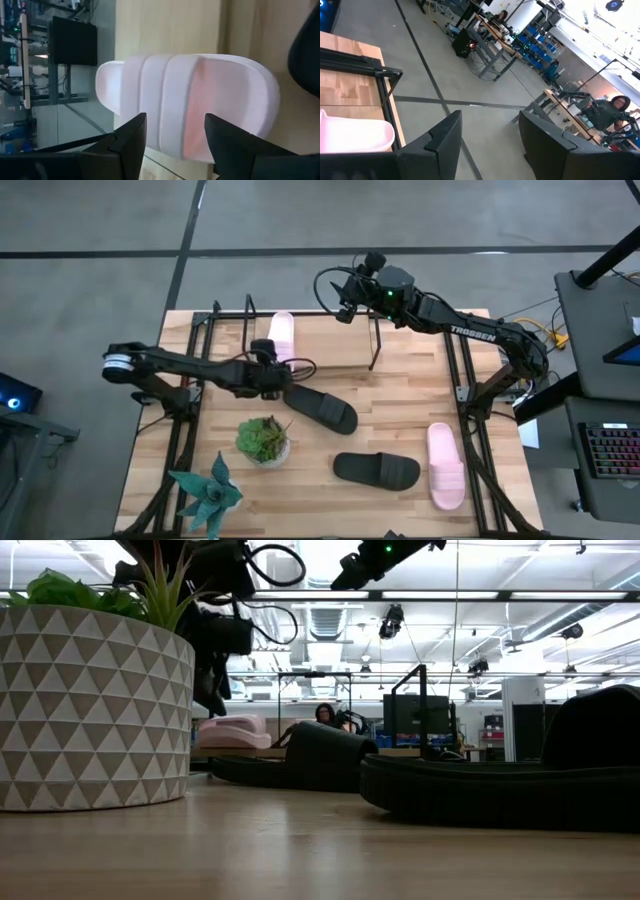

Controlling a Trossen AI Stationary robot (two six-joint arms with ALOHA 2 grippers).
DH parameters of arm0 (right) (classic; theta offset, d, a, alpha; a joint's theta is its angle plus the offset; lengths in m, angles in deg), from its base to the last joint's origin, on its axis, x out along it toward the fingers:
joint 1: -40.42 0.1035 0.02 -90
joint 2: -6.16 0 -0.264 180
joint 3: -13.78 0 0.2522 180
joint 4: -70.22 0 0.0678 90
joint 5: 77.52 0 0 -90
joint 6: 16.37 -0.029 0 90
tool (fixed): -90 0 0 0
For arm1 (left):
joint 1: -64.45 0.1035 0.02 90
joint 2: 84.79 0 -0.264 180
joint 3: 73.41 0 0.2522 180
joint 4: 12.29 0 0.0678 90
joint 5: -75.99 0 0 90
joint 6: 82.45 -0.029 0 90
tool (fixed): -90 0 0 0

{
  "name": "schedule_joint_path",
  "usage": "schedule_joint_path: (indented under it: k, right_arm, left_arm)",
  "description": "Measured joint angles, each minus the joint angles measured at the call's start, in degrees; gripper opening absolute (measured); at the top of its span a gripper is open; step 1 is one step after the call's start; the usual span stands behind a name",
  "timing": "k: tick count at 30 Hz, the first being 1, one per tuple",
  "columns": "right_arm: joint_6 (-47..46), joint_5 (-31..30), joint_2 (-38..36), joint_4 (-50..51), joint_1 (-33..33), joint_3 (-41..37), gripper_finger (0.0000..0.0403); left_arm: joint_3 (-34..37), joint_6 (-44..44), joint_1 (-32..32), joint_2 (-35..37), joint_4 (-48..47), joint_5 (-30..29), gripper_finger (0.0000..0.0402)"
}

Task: Pick and place slides into the shelf
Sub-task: Adjust the top pink slide on the shelf

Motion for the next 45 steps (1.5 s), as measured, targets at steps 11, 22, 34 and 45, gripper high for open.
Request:
schedule_joint_path:
  k: [11, 22, 34, 45]
  right_arm:
    - [-0.2, 0.0, 0.0, 0.0, 0.0, 0.0, 0.0187]
    - [-0.2, 0.0, 0.0, 0.6, 0.0, 0.0, 0.0187]
    - [-0.2, 0.0, 0.0, 1.2, 0.0, 0.0, 0.0187]
    - [-0.2, 0.0, 0.0, 1.2, 0.0, 0.0, 0.0187]
  left_arm:
    - [0.1, -0.2, 0.0, -2.5, 1.1, -1.9, 0.0184]
    - [0.1, -0.4, 0.8, -5.5, 1.7, -9.3, 0.0184]
    - [0.1, 0.0, 1.3, -7.5, 2.0, -6.8, 0.0184]
    - [0.2, 0.0, 2.4, -10.3, 3.3, -11.1, 0.0182]
